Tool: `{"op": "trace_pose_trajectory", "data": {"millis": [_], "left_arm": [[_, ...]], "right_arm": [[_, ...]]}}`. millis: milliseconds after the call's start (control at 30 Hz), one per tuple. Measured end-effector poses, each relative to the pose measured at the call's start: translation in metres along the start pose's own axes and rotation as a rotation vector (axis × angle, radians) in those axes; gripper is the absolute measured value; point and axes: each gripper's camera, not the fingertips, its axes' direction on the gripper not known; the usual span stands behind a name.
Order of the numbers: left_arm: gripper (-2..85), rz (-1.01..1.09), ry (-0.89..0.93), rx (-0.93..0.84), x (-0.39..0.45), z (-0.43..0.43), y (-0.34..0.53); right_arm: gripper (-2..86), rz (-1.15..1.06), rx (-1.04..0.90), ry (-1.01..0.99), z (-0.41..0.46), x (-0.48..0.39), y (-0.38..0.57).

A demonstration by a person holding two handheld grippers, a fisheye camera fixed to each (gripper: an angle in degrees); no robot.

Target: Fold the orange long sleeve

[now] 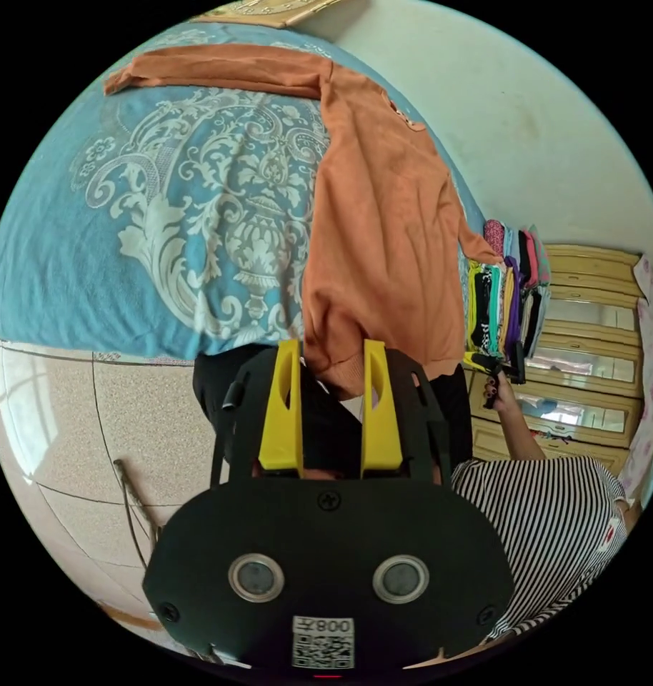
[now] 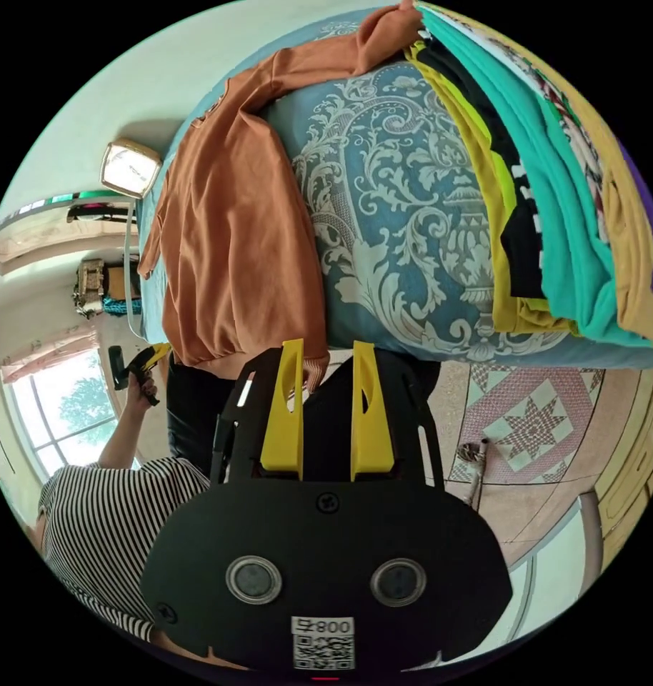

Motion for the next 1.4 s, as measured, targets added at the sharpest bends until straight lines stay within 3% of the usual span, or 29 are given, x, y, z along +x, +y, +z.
{"op": "trace_pose_trajectory", "data": {"millis": [167, 333, 467, 633, 733, 800, 1033, 1233, 1400], "left_arm": [[5.3, 0.018, -0.151, -0.055, 0.004, 0.014, -0.008], [2.8, -0.012, -0.017, -0.004, -0.012, -0.011, 0.012], [1.5, -0.029, 0.203, 0.151, -0.029, -0.060, 0.054], [0.9, -0.087, 0.259, 0.258, -0.059, -0.088, 0.086], [0.9, -0.095, 0.193, 0.236, -0.071, -0.079, 0.083], [1.1, -0.114, 0.119, 0.193, -0.084, -0.062, 0.076], [2.5, -0.174, 0.156, 0.224, -0.110, -0.046, 0.050], [2.6, -0.181, 0.152, 0.293, -0.121, -0.042, 0.011], [3.0, -0.078, 0.180, 0.293, -0.098, -0.002, -0.098]], "right_arm": [[8.1, 0.010, -0.033, -0.018, 0.005, 0.019, -0.013], [3.2, -0.004, -0.040, -0.072, -0.006, 0.037, -0.016], [1.1, -0.101, -0.012, -0.113, -0.034, 0.034, -0.006], [0.4, -0.229, -0.031, -0.133, -0.060, 0.015, 0.007], [0.3, -0.253, -0.079, -0.090, -0.051, 0.010, 0.015], [0.3, -0.219, -0.099, -0.133, -0.036, 0.018, 0.018], [0.6, -0.078, -0.120, -0.259, -0.004, 0.050, 0.009], [0.2, -0.038, -0.053, -0.137, -0.023, 0.055, 0.005], [0.1, -0.152, 0.071, 0.008, -0.035, 0.002, -0.047]]}}
